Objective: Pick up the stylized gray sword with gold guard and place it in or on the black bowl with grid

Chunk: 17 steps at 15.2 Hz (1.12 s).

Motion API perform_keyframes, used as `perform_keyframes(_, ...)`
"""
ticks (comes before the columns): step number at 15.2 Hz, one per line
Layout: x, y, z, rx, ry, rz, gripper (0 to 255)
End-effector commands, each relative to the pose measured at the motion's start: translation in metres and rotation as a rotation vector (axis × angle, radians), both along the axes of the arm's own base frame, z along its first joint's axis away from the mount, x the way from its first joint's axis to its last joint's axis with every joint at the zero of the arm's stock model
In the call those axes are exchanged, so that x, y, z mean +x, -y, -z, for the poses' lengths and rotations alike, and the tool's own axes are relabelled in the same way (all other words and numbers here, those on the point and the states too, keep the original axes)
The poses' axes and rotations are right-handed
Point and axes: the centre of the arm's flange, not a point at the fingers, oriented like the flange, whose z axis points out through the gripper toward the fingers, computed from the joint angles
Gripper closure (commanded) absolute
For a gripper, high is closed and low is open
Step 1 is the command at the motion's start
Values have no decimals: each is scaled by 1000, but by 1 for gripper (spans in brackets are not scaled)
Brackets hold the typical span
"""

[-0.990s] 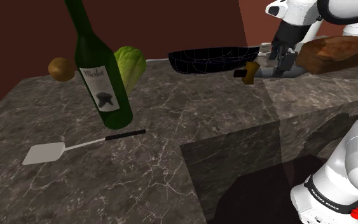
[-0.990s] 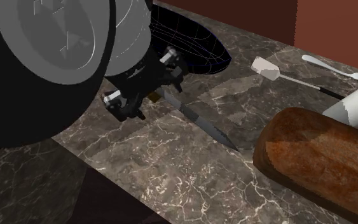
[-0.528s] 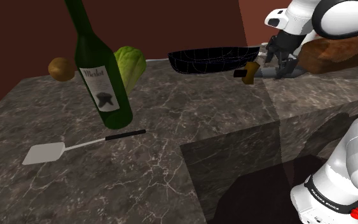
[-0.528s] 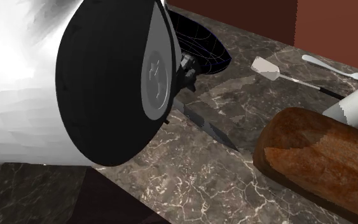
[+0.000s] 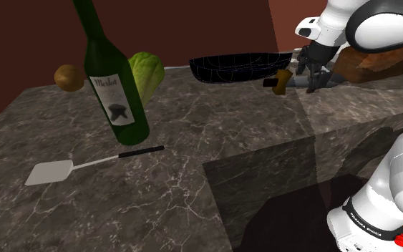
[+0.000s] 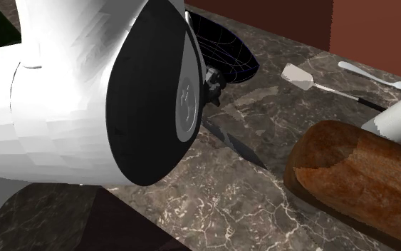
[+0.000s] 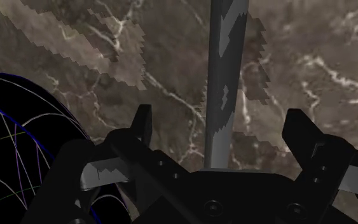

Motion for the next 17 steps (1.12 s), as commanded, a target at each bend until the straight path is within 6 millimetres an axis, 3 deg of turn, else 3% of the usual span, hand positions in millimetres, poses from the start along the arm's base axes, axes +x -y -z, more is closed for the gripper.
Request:
perform_keyframes(1, 0, 0, 0, 0, 0, 0, 0)
perform_keyframes(2, 0, 0, 0, 0, 0, 0, 0)
perform_keyframes(3, 0, 0, 0, 0, 0, 0, 255)
perform_keyframes(12, 0, 0, 0, 0, 0, 0, 255)
perform_keyframes(17, 0, 0, -26, 0, 0, 0, 255)
